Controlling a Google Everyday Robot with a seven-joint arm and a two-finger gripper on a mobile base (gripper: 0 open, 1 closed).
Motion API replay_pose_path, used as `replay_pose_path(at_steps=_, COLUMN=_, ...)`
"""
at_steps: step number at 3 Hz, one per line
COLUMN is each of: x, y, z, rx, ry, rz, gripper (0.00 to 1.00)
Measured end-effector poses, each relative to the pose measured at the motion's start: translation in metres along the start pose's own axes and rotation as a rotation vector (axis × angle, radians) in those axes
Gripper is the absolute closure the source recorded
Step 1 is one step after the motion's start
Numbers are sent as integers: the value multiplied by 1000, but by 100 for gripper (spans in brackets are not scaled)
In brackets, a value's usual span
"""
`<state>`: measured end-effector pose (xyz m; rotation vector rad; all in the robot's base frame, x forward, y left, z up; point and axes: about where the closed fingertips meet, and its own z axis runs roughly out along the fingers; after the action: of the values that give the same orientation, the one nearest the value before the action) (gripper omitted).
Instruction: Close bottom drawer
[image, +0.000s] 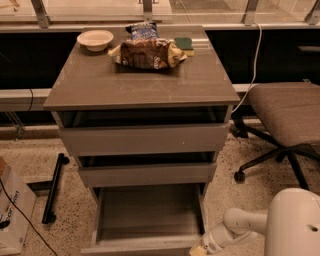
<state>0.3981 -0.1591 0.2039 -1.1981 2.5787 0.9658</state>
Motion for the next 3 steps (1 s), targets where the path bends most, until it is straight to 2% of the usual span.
replay_pose_path(at_steps=1, x=-15, y=-7, z=11, rx=33, ry=-32, rz=-23, gripper=100)
replay_pose_path(at_steps=2, x=-15, y=-7, z=11, rx=34, ry=-33, rz=-24, gripper=100)
replay_pose_path(at_steps=3, x=-34, y=-21, z=19, rx=33, ry=-71, rz=-47, gripper=100)
